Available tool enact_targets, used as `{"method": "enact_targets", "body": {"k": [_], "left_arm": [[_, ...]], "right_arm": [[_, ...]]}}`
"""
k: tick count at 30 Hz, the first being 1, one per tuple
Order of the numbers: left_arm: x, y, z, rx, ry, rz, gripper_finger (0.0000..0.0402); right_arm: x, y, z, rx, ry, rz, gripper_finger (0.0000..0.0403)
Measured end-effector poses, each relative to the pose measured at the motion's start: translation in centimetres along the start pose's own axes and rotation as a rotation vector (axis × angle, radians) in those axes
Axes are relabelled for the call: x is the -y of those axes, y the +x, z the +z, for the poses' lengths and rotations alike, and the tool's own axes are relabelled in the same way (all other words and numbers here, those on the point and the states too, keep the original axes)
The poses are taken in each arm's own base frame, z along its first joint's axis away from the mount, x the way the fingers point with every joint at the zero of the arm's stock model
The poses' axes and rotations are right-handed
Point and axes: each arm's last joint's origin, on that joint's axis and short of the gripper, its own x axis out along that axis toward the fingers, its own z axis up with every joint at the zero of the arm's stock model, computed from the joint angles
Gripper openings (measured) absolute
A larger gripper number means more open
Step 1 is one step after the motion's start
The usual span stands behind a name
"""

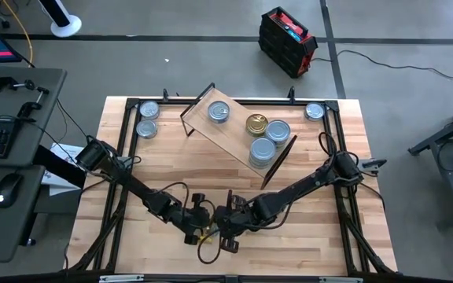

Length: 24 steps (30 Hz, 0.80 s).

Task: Stack canned seafood by type on shelf
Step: Stack the green tuna can on top of the other green tuna can on the shelf

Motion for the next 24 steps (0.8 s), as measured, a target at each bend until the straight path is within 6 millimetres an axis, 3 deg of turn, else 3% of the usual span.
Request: {"method": "enact_targets", "body": {"k": [11,19,24], "left_arm": [[0.1,0.0,0.5,0.054,-0.021,-0.016,0.0],[0.0,-0.1,2.2,0.187,-0.079,-0.047,0.0],[-0.4,0.0,1.9,0.154,-0.073,-0.024,0.0]], "right_arm": [[-0.1,-0.1,0.6,0.048,0.008,0.021,0.0],[0.5,0.4,0.3,0.036,-0.009,-0.031,0.0],[0.8,0.5,0.5,0.027,-0.001,-0.038,0.0]]}}
